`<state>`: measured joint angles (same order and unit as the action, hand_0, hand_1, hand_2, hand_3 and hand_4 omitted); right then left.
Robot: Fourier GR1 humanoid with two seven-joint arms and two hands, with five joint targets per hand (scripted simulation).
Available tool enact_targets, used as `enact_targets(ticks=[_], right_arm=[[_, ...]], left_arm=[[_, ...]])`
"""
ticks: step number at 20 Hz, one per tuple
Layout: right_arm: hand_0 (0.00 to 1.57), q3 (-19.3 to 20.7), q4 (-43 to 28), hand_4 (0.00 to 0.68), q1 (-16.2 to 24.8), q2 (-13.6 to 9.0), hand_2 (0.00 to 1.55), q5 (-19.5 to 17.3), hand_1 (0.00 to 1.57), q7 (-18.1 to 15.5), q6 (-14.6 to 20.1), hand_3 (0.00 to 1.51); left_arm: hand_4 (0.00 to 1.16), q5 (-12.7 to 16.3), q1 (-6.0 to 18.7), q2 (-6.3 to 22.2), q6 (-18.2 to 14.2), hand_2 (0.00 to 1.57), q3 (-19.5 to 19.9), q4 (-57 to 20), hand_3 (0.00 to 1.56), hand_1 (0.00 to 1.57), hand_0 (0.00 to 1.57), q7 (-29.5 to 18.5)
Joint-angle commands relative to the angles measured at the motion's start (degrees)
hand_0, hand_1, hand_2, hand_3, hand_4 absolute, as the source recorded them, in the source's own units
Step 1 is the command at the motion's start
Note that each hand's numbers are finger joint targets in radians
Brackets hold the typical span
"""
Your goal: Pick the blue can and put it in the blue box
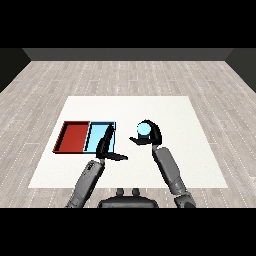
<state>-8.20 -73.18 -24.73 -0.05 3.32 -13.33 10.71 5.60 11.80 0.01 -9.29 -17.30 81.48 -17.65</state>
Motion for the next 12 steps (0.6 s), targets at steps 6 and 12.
enact_targets(ticks=[6,12], right_arm=[[1.44,-10.68,0.73,0.554,-0.56,0.05,1.46,4.90,1.44,-1.13,7.37,1.37],[1.42,-6.46,-2.98,0.560,2.27,0.05,1.46,4.44,1.42,0.76,2.56,1.37]], left_arm=[[0.00,4.10,4.79,-0.01,-5.77,0.00,-6.07,-10.81,0.00,0.00,0.00,-5.16],[0.00,8.08,10.52,-0.01,-8.43,0.00,-7.58,-15.49,0.00,0.00,0.00,-3.17]])
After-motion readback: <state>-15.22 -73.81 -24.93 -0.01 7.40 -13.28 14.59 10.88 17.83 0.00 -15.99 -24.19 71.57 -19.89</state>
